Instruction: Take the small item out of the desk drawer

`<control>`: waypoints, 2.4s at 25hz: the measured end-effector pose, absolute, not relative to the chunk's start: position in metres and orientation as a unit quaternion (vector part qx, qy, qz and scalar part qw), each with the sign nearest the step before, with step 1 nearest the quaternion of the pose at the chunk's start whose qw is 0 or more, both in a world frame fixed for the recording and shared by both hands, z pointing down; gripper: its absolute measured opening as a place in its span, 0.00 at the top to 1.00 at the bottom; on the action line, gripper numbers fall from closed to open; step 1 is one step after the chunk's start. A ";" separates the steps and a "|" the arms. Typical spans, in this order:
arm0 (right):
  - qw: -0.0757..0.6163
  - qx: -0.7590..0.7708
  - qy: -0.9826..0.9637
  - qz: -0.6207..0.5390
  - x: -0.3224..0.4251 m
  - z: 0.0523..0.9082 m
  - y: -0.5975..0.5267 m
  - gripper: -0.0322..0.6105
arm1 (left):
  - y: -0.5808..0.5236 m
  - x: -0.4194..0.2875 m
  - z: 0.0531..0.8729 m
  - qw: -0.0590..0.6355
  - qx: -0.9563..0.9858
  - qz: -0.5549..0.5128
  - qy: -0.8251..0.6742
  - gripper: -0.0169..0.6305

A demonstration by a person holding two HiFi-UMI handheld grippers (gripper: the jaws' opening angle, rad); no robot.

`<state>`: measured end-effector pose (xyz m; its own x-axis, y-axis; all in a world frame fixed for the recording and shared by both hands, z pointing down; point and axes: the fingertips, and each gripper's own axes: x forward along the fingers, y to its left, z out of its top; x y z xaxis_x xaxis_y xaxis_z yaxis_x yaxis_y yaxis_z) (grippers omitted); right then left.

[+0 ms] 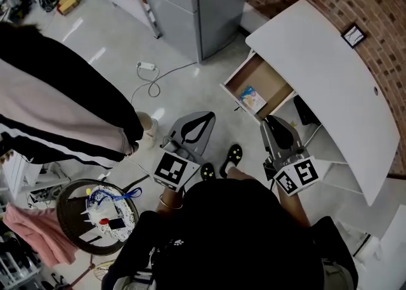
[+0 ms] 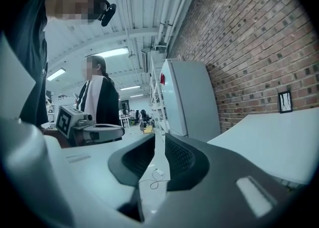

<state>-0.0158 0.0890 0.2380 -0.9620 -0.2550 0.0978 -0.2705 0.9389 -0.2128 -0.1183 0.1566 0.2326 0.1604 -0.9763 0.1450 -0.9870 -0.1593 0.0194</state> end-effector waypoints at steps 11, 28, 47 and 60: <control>0.036 0.183 -0.974 0.128 0.027 0.253 0.014 0.86 | 0.083 -0.095 0.241 0.061 0.776 0.070 -0.624 0.99; 0.044 0.183 -0.971 0.151 0.053 0.281 -0.056 0.85 | 0.004 -0.067 0.264 0.059 0.783 0.121 -0.607 0.98; 0.083 0.266 -0.942 0.184 0.031 0.323 -0.085 0.85 | -0.048 -0.097 0.318 0.082 0.833 0.182 -0.515 0.95; 0.105 0.324 -0.918 0.203 0.016 0.372 -0.097 0.82 | -0.079 -0.115 0.375 0.093 0.858 0.224 -0.452 0.91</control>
